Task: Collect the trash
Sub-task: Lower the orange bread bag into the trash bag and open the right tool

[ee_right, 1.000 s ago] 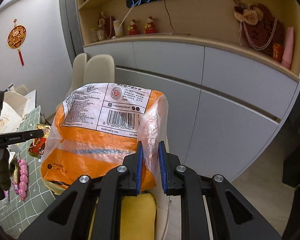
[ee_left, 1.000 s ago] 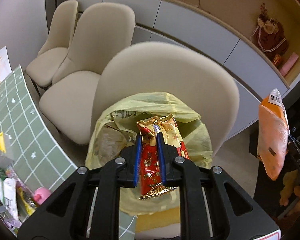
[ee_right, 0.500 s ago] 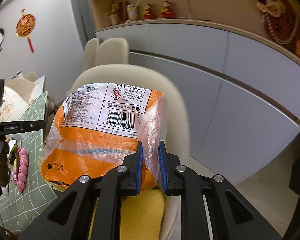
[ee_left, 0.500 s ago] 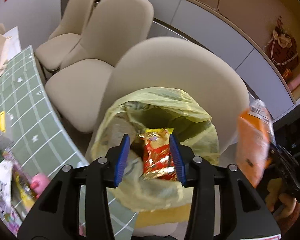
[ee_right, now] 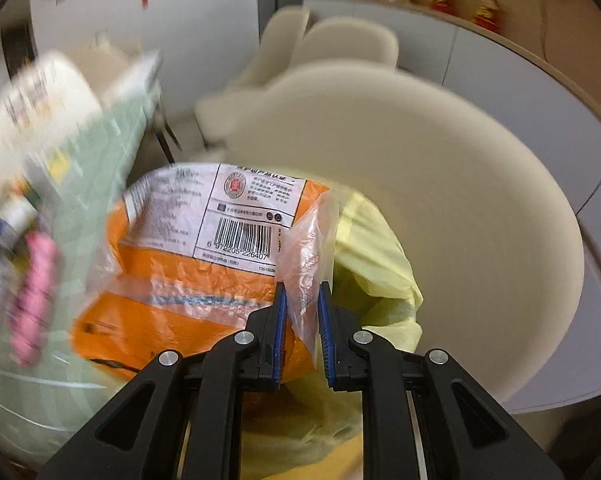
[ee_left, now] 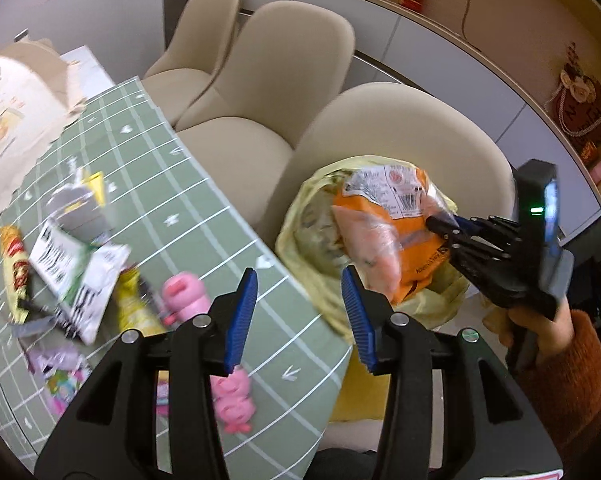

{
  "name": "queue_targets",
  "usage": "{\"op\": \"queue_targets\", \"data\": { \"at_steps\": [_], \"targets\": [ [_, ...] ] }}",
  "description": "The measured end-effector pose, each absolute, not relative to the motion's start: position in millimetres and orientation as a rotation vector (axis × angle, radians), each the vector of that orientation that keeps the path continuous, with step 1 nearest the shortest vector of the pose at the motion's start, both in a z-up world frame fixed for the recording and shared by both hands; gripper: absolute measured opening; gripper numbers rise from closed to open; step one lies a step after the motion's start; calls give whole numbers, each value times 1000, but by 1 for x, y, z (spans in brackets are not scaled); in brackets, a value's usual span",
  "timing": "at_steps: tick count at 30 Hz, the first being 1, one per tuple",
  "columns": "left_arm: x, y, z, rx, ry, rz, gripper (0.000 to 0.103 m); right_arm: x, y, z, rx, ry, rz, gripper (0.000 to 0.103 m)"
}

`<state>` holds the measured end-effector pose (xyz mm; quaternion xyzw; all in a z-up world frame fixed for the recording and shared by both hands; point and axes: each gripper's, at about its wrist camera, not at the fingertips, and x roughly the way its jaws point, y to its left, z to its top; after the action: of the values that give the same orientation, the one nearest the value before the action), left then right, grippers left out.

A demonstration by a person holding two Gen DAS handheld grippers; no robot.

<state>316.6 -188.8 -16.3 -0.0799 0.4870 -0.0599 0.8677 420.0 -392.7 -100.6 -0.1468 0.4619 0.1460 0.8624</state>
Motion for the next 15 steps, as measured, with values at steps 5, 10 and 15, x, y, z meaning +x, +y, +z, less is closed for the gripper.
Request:
{"op": "queue_targets", "data": {
  "at_steps": [5,10,15],
  "targets": [
    [300,-165,-21,-217,1019,-83,42,426,-392,-121,-403,1033,216,16],
    [285,-146,-25,-259,1021,-52,42,428,-386,-134,-419,1083,211,16],
    [267,-124,-25,-293,1011,-21,42,424,-398,-130,-276,1084,209,22]
  ]
}}
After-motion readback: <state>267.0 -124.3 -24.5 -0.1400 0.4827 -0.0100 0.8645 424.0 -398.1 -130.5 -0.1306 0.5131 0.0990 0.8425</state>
